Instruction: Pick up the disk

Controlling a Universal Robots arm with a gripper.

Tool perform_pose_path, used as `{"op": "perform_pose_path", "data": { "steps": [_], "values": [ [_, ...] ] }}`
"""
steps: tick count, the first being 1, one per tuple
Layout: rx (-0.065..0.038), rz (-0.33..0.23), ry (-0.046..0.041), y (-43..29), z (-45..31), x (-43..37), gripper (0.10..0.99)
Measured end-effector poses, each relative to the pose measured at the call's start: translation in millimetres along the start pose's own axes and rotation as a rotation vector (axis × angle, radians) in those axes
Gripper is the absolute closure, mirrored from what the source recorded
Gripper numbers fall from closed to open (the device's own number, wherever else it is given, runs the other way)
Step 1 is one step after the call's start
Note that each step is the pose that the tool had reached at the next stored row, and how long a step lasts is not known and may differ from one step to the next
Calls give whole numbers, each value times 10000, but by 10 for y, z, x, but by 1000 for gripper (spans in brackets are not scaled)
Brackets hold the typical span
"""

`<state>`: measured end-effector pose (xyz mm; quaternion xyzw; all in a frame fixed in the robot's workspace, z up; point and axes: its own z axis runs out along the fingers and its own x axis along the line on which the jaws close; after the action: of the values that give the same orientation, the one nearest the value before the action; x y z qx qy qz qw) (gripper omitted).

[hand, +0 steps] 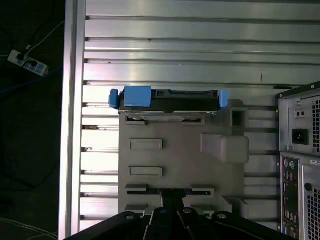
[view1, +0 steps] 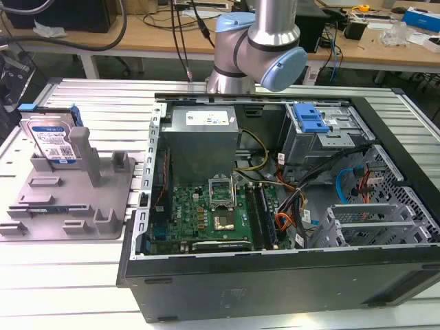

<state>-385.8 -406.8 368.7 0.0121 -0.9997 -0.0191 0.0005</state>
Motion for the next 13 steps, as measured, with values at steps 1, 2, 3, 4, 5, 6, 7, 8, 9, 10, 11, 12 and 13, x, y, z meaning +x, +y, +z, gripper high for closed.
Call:
{"op": "perform_pose_path", "data": {
  "steps": [1,2,3,4,5,6,7,8,9,10,11,12,13],
  "values": [
    [-1,-185,8,0,0,0,980],
    [0,-365,14,0,1,1,980],
    [-1,-610,24,0,3,0,980],
    [0,-805,31,0,3,0,980],
    [0,-1324,51,0,6,0,980],
    [0,-1803,69,0,8,0,980],
    [1,-1988,76,0,9,0,980],
    [1,-2201,85,0,10,0,980],
    [1,-2484,95,0,10,0,980],
    [1,-2740,105,0,11,0,980],
    [1,-3198,120,0,12,0,980],
    [2,-3388,127,0,12,0,980],
    [2,-3568,133,0,13,0,980]
  ]
}}
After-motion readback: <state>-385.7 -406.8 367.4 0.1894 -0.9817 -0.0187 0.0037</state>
